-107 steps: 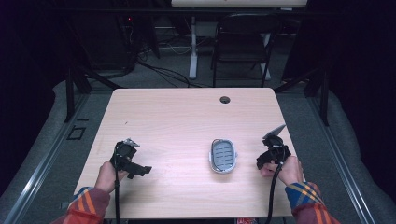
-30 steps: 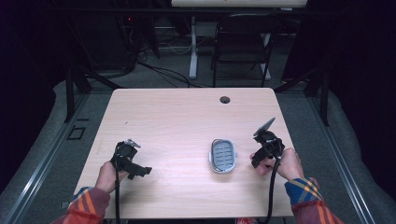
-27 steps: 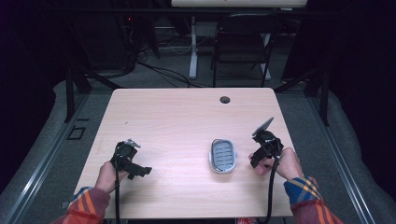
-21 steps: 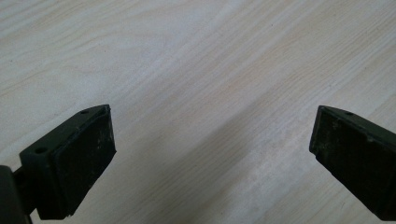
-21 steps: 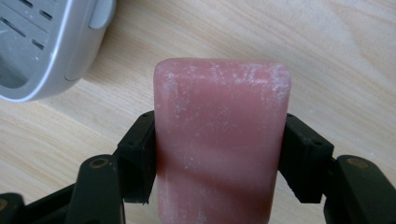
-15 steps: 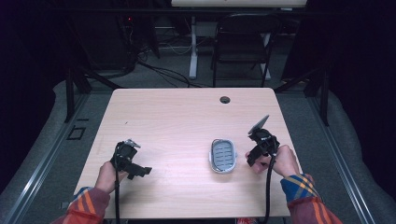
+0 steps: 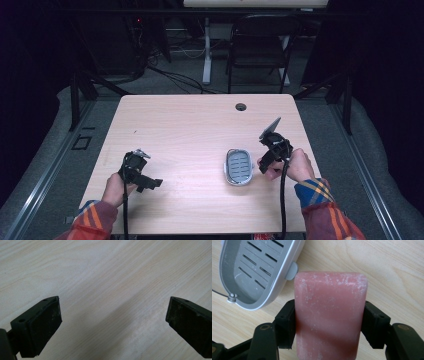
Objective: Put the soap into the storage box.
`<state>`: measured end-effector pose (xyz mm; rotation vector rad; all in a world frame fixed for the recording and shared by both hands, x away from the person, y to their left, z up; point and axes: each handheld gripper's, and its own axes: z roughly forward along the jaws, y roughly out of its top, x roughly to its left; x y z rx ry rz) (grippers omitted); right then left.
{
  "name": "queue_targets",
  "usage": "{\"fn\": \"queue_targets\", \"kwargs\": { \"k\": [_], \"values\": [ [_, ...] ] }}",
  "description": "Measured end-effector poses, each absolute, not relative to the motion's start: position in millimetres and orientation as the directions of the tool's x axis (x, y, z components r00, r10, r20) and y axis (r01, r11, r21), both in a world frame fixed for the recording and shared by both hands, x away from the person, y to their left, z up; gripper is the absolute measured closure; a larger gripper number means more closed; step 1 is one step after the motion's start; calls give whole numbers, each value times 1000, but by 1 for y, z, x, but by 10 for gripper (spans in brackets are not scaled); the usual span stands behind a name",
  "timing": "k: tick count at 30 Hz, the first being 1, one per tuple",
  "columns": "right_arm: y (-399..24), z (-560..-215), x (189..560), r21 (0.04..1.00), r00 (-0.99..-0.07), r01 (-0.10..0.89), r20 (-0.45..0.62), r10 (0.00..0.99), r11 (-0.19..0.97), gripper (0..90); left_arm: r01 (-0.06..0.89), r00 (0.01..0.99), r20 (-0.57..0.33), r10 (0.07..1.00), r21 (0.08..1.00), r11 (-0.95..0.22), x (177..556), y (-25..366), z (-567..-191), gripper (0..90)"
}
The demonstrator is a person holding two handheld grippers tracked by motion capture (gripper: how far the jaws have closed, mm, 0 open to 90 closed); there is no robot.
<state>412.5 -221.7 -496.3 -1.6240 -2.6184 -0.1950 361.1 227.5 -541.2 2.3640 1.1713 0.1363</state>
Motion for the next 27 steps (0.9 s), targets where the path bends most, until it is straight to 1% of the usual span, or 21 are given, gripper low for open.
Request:
{"fn": "queue_targets", "kwargs": {
  "k": [2,3,5,6,8,9,10,12,13,14,16,17,19,20,22,26,27],
  "values": [
    [-221,-494,415,63,-458,889,103,883,454,371,721,626,-126,770,471,-509,361,228,-541,2],
    [-219,-495,414,84,-440,898,112,891,432,371,721,626,-127,769,471,-509,361,228,-541,2],
    [-219,-489,419,27,-486,874,84,870,486,371,721,626,-127,769,470,-509,362,228,-542,2],
    [-217,-490,417,68,-455,890,101,885,450,371,722,626,-128,770,469,-509,362,227,-542,2],
    [-216,-486,419,51,-472,882,92,877,469,371,722,624,-125,771,469,-508,362,227,-542,2],
    [-215,-485,418,65,-458,889,96,884,453,371,722,624,-125,771,470,-508,361,227,-541,2],
    [-214,-482,419,70,-464,886,90,881,459,371,722,624,-125,772,471,-507,361,227,-541,2],
    [-213,-477,421,50,-479,878,80,874,477,371,722,624,-126,771,470,-508,361,227,-541,2],
    [-211,-477,420,80,-459,888,90,884,453,371,722,624,-126,771,470,-508,362,227,-541,2],
    [-210,-472,423,53,-482,876,79,873,479,371,721,625,-125,770,469,-509,362,227,-541,2],
    [-206,-470,422,73,-476,879,75,876,471,371,722,624,-124,772,470,-508,361,227,-541,2],
    [-205,-467,424,55,-491,871,68,868,489,371,722,624,-124,772,470,-508,361,227,-541,2],
    [-200,-464,425,71,-484,874,68,872,480,371,720,626,-123,770,471,-510,361,227,-541,2],
    [-199,-462,426,55,-502,865,62,863,499,371,720,626,-123,770,471,-510,361,227,-541,2],
    [-194,-461,427,67,-494,869,59,867,491,371,720,626,-122,770,470,-511,361,227,-541,2],
    [-186,-456,431,43,-517,856,47,855,515,371,719,627,-123,769,471,-511,361,227,-541,2],
    [-183,-457,431,58,-508,861,50,860,505,371,719,627,-123,769,471,-511,361,227,-541,2]
  ]
}}
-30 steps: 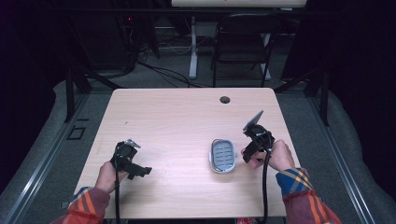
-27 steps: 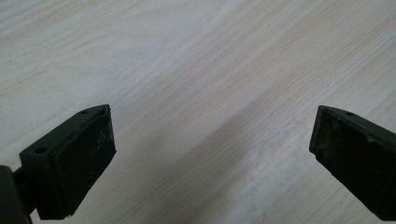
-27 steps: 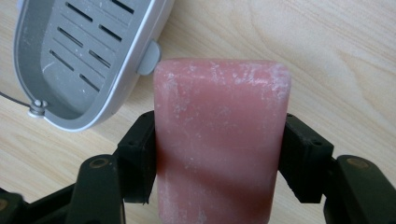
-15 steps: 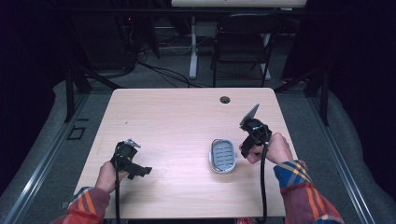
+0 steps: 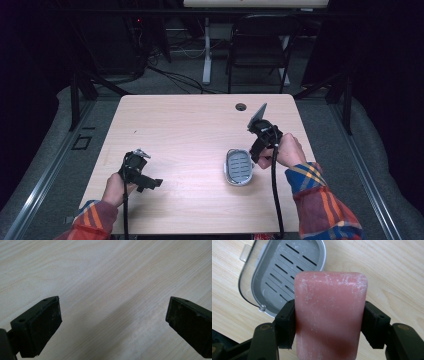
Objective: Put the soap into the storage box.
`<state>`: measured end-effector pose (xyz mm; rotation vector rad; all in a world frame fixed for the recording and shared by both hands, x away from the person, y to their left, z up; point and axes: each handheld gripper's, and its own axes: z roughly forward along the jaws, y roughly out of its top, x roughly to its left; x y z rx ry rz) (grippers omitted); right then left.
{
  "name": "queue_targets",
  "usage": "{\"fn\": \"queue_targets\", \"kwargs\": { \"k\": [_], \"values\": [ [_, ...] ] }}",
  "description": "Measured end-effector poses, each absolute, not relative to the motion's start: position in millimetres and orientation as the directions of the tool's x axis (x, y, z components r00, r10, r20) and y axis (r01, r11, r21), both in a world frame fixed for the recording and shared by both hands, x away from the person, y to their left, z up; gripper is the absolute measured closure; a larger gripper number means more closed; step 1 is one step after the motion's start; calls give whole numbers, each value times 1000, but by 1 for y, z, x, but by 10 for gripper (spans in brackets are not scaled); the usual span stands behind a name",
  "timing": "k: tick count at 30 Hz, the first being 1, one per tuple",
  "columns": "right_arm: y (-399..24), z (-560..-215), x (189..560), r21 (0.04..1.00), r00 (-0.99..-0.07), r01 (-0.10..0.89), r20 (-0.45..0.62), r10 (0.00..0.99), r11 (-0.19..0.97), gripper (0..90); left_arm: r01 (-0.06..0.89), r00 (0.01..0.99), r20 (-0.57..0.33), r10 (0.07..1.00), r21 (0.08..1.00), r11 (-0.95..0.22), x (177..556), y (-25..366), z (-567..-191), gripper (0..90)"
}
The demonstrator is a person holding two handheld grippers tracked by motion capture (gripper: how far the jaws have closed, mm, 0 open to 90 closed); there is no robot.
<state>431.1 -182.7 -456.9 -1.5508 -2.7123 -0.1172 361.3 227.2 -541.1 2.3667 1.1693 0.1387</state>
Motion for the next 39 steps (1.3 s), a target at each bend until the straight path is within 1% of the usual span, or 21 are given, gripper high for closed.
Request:
{"fn": "queue_targets", "kwargs": {
  "k": [2,4,7,8,10,16,18,22,23,26,27,31,33,34,35,37,38,39],
  "values": [
    [-178,-455,434,37,-525,851,43,850,523,371,719,627,-123,769,472,-511,361,227,-541,2],
    [-172,-457,434,46,-524,852,45,851,522,371,718,627,-123,769,473,-510,361,227,-541,2],
    [-164,-457,437,20,-545,839,37,838,545,371,719,627,-124,769,472,-510,361,227,-541,2],
    [-162,-459,436,31,-529,849,42,848,528,370,718,628,-123,768,471,-512,361,227,-541,2],
    [-158,-459,439,13,-548,836,33,836,548,371,718,629,-124,768,471,-512,361,227,-541,2],
    [-144,-466,442,3,-542,841,32,840,542,370,718,629,-123,768,471,-512,362,227,-541,2],
    [-140,-467,444,-21,-554,832,26,832,554,370,718,629,-125,767,472,-512,362,227,-541,2],
    [-131,-471,446,-31,-553,832,19,833,553,370,718,630,-126,767,472,-512,362,226,-541,2],
    [-129,-474,445,-13,-540,841,26,841,541,370,718,630,-126,766,472,-512,362,226,-541,2],
    [-123,-477,446,-28,-544,838,26,839,544,370,718,629,-128,767,472,-511,362,227,-541,2],
    [-121,-477,448,-50,-555,830,18,831,555,370,718,629,-128,767,472,-511,362,227,-541,2],
    [-113,-482,449,-67,-550,833,5,835,549,370,718,631,-129,765,472,-512,362,227,-542,2],
    [-110,-486,450,-62,-542,838,4,840,542,370,718,630,-130,765,473,-511,362,227,-542,2],
    [-108,-488,449,-46,-525,850,7,851,524,369,718,630,-131,766,473,-510,362,227,-542,2],
    [-108,-486,452,-98,-561,825,-16,828,557,369,720,628,-132,767,473,-509,362,227,-542,2],
    [-106,-492,450,-53,-518,854,-8,855,517,369,721,627,-132,767,472,-508,362,227,-542,2],
    [-105,-491,452,-85,-535,842,-17,844,532,369,720,629,-131,767,472,-509,362,227,-542,2],
    [-105,-491,452,-86,-530,845,-15,848,527,369,719,629,-132,766,473,-509,362,227,-542,3]
  ]
}}
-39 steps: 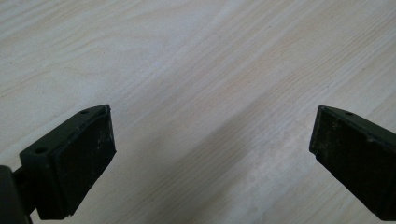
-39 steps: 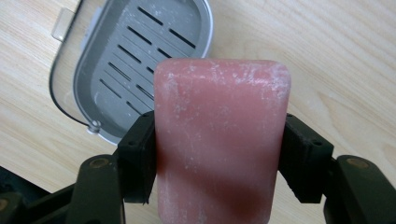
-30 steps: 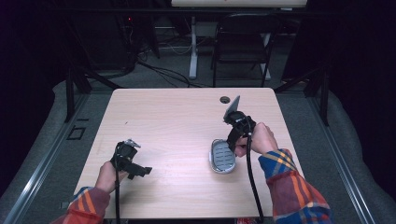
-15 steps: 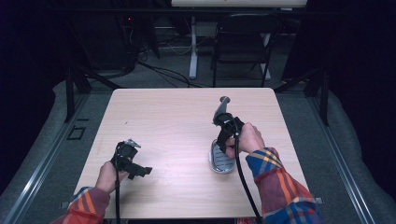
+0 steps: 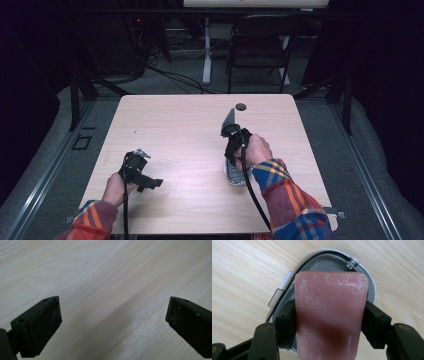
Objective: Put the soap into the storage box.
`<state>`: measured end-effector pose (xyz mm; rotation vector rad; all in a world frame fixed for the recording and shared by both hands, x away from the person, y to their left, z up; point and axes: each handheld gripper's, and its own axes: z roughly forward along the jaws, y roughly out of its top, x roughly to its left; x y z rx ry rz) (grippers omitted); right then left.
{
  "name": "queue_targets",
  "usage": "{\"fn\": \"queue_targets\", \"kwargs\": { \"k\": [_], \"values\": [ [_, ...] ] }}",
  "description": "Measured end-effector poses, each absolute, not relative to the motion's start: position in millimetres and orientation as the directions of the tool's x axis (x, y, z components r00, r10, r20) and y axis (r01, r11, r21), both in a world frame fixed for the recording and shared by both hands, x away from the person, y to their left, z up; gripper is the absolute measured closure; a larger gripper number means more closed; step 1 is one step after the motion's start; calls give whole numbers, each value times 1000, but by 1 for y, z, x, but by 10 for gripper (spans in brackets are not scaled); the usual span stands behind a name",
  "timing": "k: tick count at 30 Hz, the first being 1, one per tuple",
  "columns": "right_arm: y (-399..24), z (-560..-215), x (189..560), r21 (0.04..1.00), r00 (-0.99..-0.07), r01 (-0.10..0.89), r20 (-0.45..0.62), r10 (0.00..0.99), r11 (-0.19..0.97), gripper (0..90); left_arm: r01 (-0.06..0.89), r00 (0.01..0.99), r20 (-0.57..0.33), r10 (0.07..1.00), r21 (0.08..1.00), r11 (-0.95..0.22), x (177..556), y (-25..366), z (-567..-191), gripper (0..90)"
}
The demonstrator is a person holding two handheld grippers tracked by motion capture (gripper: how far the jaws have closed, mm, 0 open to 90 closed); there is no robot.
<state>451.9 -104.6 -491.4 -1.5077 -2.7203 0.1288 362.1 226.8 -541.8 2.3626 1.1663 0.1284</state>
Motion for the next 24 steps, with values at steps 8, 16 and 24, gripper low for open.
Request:
{"fn": "queue_targets", "kwargs": {
  "k": [8,16,24],
  "values": [
    [-108,-491,450,-80,-500,864,-21,866,497,355,719,629,-132,766,472,-510,362,227,-542,3],
    [-116,-485,449,-69,-502,863,-5,865,501,368,720,629,-133,766,470,-509,362,226,-542,3],
    [-136,-467,440,81,-496,866,23,868,493,347,721,629,-133,766,469,-510,362,227,-543,3]
  ]
}}
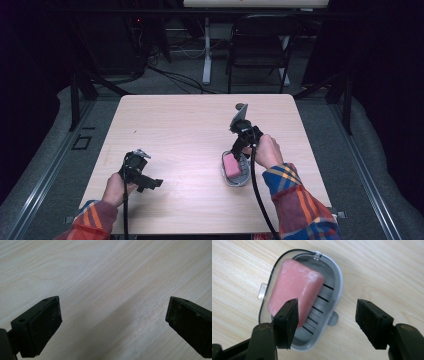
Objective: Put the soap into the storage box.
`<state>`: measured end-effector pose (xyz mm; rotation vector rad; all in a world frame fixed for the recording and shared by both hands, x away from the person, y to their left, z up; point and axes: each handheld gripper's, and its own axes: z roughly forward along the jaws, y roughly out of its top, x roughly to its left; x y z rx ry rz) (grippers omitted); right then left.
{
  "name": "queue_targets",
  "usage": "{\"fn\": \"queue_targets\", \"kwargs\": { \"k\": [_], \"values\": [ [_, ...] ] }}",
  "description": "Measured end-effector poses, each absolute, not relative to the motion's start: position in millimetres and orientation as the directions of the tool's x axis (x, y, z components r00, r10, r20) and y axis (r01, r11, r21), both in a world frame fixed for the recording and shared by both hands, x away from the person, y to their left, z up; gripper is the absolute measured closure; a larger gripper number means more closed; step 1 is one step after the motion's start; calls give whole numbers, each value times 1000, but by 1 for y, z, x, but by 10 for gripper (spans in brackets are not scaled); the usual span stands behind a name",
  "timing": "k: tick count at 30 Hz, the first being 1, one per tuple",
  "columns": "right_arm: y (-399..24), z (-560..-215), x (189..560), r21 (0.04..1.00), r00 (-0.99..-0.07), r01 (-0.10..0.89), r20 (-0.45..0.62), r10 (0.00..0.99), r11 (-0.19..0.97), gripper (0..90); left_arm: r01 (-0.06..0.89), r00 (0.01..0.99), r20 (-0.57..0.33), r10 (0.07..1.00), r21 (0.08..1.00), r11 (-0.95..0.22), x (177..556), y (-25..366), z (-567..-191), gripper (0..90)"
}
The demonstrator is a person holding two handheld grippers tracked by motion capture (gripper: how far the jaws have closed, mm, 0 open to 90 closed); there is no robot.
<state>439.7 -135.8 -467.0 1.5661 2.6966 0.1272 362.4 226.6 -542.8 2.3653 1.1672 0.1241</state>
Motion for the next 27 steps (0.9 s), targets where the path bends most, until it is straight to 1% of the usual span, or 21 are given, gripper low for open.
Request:
{"fn": "queue_targets", "kwargs": {
  "k": [2,3,5,7,12,14,18,19,20,22,27],
  "values": [
    [-145,-462,434,138,-485,868,27,874,478,333,723,629,-135,766,465,-512,363,226,-543,3],
    [-149,-458,434,128,-499,861,22,866,493,327,721,630,-132,765,465,-514,363,226,-543,3],
    [-158,-454,429,171,-488,862,25,872,478,305,719,631,-129,765,465,-516,363,226,-543,3],
    [-168,-450,426,189,-500,852,23,865,488,280,719,631,-129,765,468,-514,362,226,-543,3],
    [-190,-443,412,294,-511,825,25,860,482,203,716,631,-134,764,479,-508,361,226,-541,2],
    [-201,-439,408,305,-525,813,17,851,496,156,715,632,-134,764,483,-506,361,226,-541,2],
    [-218,-438,398,370,-518,797,11,856,477,113,713,631,-137,763,490,-502,362,227,-541,2],
    [-222,-437,396,374,-526,789,0,851,488,106,712,633,-138,762,491,-502,362,227,-541,2],
    [-226,-437,392,406,-521,779,-4,854,477,110,712,633,-140,761,491,-502,363,227,-542,2],
    [-233,-439,385,440,-521,760,-28,853,478,88,713,634,-143,760,491,-501,363,227,-542,2],
    [-250,-445,372,478,-512,746,-36,858,464,19,707,636,-136,760,496,-503,362,227,-541,2]
  ]
}}
